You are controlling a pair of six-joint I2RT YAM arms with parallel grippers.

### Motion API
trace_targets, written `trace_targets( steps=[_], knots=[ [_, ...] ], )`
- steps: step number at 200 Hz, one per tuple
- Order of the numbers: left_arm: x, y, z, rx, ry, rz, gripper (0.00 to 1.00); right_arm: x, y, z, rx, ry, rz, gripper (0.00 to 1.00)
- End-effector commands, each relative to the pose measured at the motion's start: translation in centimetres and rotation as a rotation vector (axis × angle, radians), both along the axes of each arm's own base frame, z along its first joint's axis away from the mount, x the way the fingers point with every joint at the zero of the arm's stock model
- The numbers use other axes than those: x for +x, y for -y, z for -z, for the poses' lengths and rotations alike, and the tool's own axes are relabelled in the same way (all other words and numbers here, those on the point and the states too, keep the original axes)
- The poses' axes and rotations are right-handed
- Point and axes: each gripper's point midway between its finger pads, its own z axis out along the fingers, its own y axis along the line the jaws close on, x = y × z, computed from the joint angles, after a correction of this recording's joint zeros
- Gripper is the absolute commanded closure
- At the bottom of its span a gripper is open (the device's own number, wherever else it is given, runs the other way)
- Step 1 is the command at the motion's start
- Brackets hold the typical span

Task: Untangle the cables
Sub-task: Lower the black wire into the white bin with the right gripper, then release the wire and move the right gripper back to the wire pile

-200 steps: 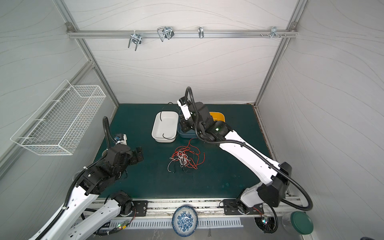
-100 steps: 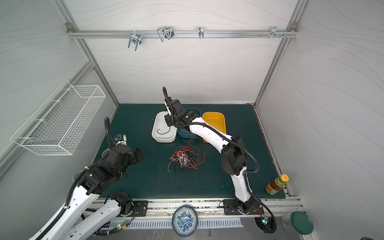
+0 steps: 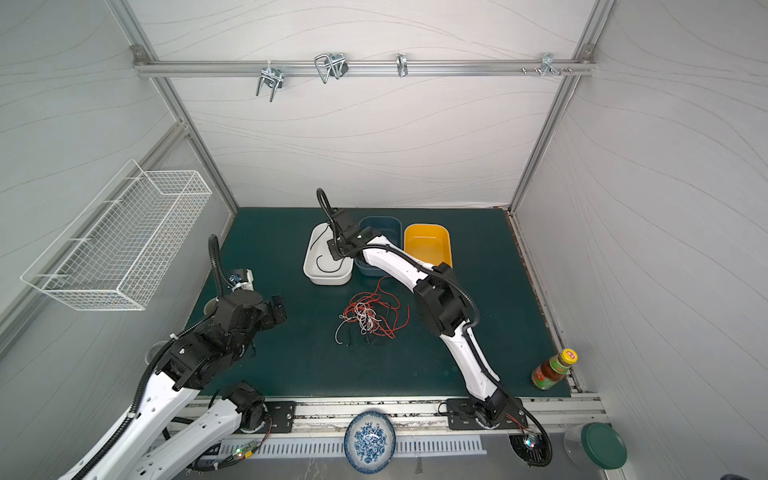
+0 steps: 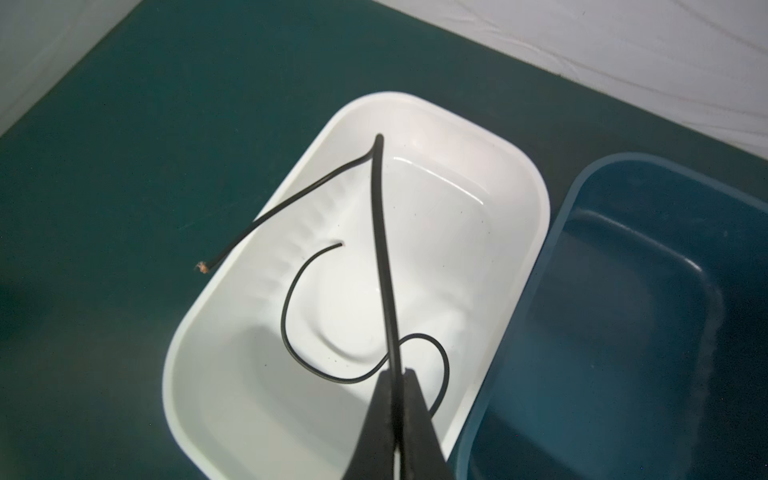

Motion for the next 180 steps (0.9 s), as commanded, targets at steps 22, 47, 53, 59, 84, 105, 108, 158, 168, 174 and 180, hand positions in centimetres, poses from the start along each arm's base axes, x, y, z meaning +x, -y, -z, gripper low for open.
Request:
trace_targets(
  steps=[22,47,53,59,84,105,108,158,168,174,180],
  knots=[
    [0.4,0.1,-1.0,-0.020,0.050,-0.008,0.00,-0.6,-0.4,3.0,-0.011,-0.085,0.008,1.00],
    [0.4,0.2,-1.1,-0.024,0.052,-0.003,0.00,-0.8,-0.2,4.5,-0.040,-0.123,0.018,1.00],
    [0.4,0.2,-1.1,-0.024,0.052,-0.003,0.00,-0.8,-0.2,4.8,-0.045,-0.130,0.019,1.00],
    [0.4,0.2,-1.1,-0.025,0.053,-0.002,0.00,-0.8,-0.2,4.9,-0.049,-0.136,0.018,1.00],
    [0.4,0.3,-1.0,-0.026,0.050,0.002,0.00,-0.9,-0.3,4.9,-0.057,-0.139,0.010,0.91],
    [0.5,0.3,-1.0,-0.027,0.051,0.003,0.00,-1.0,-0.2,4.7,-0.077,-0.129,0.009,0.85],
    [0.4,0.3,-1.0,-0.027,0.051,0.005,0.00,-1.1,-0.1,4.7,-0.081,-0.129,0.008,0.84],
    [0.5,0.4,-0.9,-0.029,0.049,0.011,0.00,-1.2,0.4,2.7,-0.099,-0.091,0.026,0.74],
    [0.4,0.4,-0.9,-0.029,0.049,0.011,0.00,-1.3,0.4,2.0,-0.098,-0.076,0.022,0.70],
    [0.5,0.5,-0.9,-0.029,0.049,0.011,0.00,-1.3,0.4,1.5,-0.098,-0.067,0.018,0.68],
    [0.5,0.4,-0.9,-0.028,0.048,0.010,0.00,-1.4,0.3,1.2,-0.097,-0.060,0.016,0.66]
  ],
)
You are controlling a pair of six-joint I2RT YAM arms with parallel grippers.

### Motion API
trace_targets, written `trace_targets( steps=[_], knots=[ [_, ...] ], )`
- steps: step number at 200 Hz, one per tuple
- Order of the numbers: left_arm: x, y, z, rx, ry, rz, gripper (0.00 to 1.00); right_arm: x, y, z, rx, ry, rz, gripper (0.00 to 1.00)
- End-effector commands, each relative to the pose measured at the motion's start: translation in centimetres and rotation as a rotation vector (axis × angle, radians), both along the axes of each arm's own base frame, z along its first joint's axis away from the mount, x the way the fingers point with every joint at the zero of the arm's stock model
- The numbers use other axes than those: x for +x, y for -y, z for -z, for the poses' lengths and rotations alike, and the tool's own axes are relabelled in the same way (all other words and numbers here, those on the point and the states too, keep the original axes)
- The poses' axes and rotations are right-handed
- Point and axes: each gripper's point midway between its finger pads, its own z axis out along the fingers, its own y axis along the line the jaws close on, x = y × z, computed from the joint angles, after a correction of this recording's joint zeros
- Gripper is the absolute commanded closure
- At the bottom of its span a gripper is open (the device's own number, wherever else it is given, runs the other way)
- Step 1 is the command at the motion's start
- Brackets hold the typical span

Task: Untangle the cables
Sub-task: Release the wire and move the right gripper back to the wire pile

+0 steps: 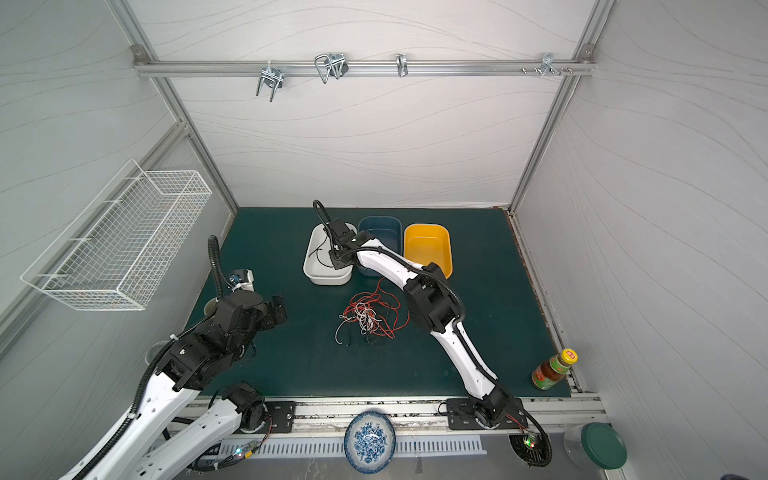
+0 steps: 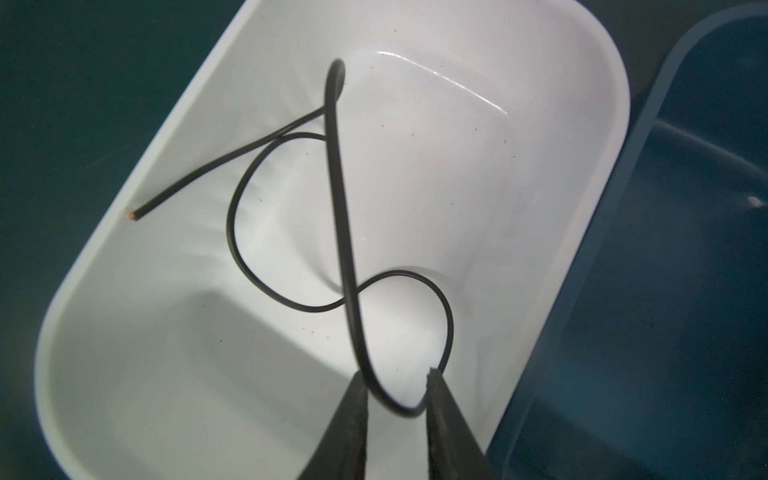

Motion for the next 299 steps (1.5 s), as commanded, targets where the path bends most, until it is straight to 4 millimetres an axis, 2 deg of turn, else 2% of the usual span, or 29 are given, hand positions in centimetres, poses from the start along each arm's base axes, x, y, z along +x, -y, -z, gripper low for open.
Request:
trace_targets(
  steps=[1,55,94,125,155,197,225,245,271,299],
  knots=[
    [0.4,0.3,-0.9,-0.022,0.044,0.004,0.00,-0.5,0.0,-3.6,0.002,0.052,-0.013,0.66],
    [0.4,0.3,-0.9,-0.021,0.045,0.005,0.00,-1.2,0.1,-7.4,0.026,0.099,-0.038,0.51],
    [0.4,0.3,-1.0,-0.022,0.048,0.005,0.00,-2.5,0.2,-11.2,0.065,0.135,-0.065,0.38],
    [0.4,0.3,-1.0,-0.024,0.050,0.008,0.00,-4.7,0.7,-14.3,0.089,0.163,-0.106,0.27],
    [0.3,0.5,-0.9,-0.024,0.047,0.016,0.00,-7.5,2.1,-15.9,0.112,0.154,-0.136,0.22],
    [0.3,1.0,-0.8,-0.028,0.042,0.038,0.00,-12.2,5.4,-15.6,0.149,0.076,-0.148,0.21],
    [0.2,1.4,-0.8,-0.029,0.039,0.056,0.00,-15.2,8.0,-13.8,0.204,-0.031,-0.090,0.21],
    [0.3,1.6,-0.7,-0.031,0.034,0.065,0.00,-17.0,8.9,-12.7,0.294,-0.107,-0.035,0.20],
    [0.3,1.8,-0.5,-0.028,0.027,0.073,0.00,-18.5,10.1,-11.2,0.393,-0.184,0.060,0.19],
    [0.3,2.0,-0.5,-0.026,0.022,0.082,0.00,-19.1,10.6,-9.0,0.493,-0.278,0.156,0.19]
  ],
)
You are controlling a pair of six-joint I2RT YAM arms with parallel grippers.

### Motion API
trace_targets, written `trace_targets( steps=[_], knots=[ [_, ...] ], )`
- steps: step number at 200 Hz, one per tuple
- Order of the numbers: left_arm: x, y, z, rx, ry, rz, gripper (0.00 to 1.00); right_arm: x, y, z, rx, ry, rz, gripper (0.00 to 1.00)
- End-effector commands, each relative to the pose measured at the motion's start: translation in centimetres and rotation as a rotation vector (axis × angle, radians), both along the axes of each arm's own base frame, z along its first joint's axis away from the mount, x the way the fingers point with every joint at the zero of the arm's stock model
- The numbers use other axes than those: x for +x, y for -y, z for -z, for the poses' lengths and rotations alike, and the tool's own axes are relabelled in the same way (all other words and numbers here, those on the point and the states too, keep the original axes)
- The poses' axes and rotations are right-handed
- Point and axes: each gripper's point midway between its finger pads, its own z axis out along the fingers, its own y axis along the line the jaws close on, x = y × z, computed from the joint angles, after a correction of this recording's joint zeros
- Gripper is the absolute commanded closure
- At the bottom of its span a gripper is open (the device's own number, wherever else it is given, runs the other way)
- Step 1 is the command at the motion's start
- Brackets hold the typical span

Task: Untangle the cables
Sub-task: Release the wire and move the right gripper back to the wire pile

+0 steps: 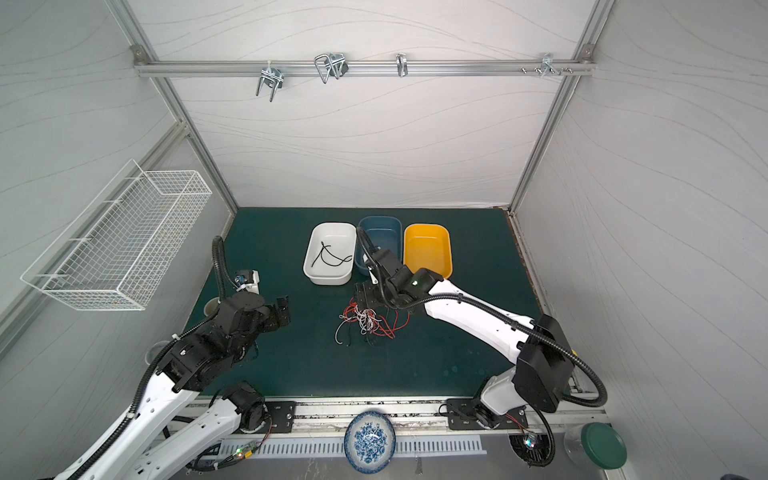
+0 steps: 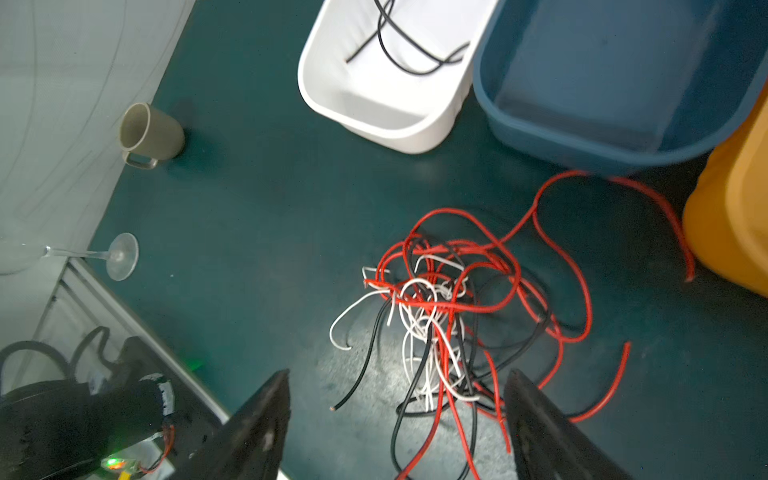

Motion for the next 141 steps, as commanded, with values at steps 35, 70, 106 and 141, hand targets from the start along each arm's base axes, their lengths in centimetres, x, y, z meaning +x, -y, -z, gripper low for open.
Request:
trace_targets(
  steps=[35,70,106,141],
  knots=[
    [0.5,0.5,-0.5,-0.007,0.022,0.012,0.00,0.3,-1.2,1.7,0.264,-0.250,0.188,0.20],
    [0.5,0.5,-0.5,-0.004,0.023,0.011,0.00,1.2,-0.8,3.5,0.273,-0.319,0.274,0.21],
    [0.5,0.5,-0.4,-0.004,0.023,0.010,0.00,1.8,-0.6,5.8,0.299,-0.409,0.348,0.23],
    [0.5,0.5,-0.5,-0.003,0.025,0.010,0.00,2.3,-0.2,6.9,0.296,-0.424,0.398,0.24]
  ],
)
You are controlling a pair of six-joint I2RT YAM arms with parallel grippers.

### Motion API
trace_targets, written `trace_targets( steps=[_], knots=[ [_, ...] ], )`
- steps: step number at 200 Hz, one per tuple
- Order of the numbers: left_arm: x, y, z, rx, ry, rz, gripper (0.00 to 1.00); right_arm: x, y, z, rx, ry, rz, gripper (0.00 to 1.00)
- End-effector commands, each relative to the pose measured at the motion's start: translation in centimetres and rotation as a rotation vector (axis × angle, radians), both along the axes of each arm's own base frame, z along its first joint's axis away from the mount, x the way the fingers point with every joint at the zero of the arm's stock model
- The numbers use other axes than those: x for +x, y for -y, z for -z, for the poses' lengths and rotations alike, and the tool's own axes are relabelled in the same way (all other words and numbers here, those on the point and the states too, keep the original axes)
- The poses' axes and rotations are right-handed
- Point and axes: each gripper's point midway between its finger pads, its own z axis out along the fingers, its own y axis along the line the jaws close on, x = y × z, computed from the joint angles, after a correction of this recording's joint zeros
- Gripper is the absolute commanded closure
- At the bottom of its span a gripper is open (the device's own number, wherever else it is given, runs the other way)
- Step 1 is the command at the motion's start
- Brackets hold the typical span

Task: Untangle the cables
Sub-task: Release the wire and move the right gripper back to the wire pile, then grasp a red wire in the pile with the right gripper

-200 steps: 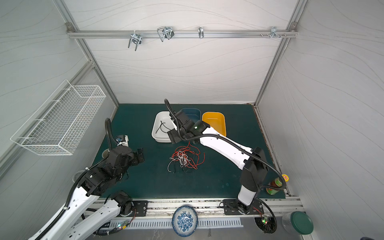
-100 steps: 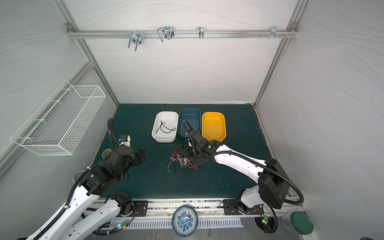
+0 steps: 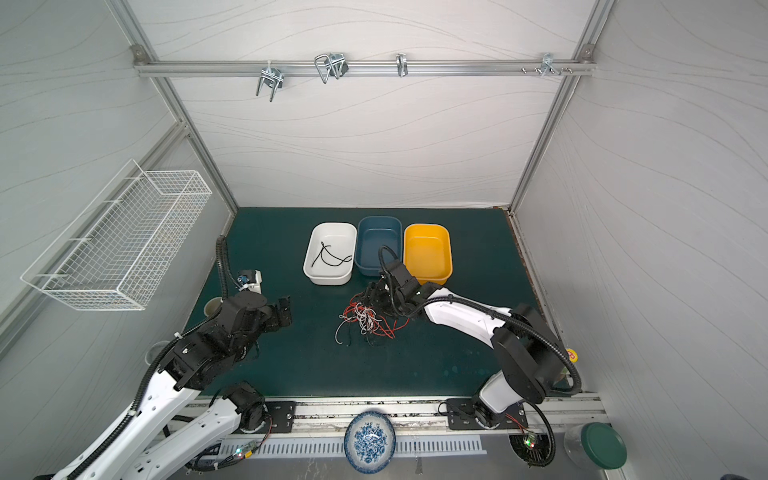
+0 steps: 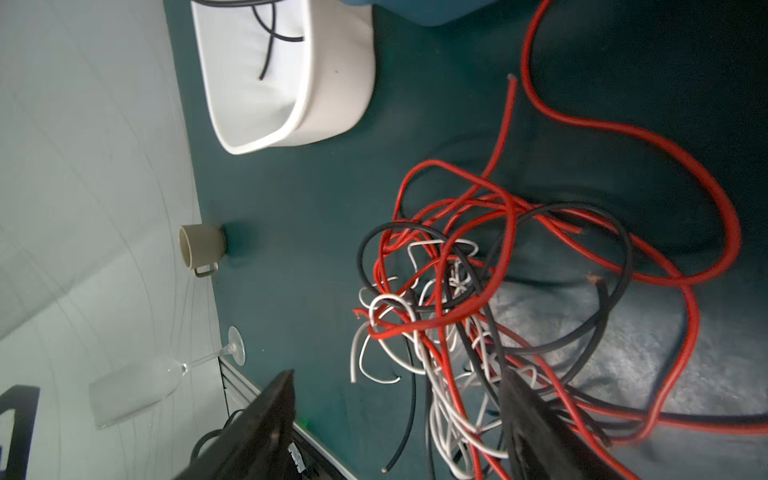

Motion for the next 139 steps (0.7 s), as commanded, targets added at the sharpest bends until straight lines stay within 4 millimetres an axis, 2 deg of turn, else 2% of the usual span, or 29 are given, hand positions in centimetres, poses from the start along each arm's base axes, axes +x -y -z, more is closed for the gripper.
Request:
trace_targets(
  steps=[1,79,101,139],
  knots=[
    [0.5,0.2,-0.7,-0.008,0.034,0.000,0.00,0.7,-0.3,0.0,0.040,-0.026,0.063,0.24],
    [0.4,0.1,-0.8,-0.007,0.040,-0.005,0.00,2.3,0.2,1.9,0.024,-0.038,0.107,0.35],
    [0.4,0.1,-0.8,-0.008,0.040,-0.004,0.00,2.5,0.1,2.3,0.022,-0.039,0.107,0.41],
    [0.4,0.1,-0.8,-0.007,0.041,-0.004,0.00,3.1,0.4,3.2,-0.011,-0.023,0.110,0.60]
  ],
)
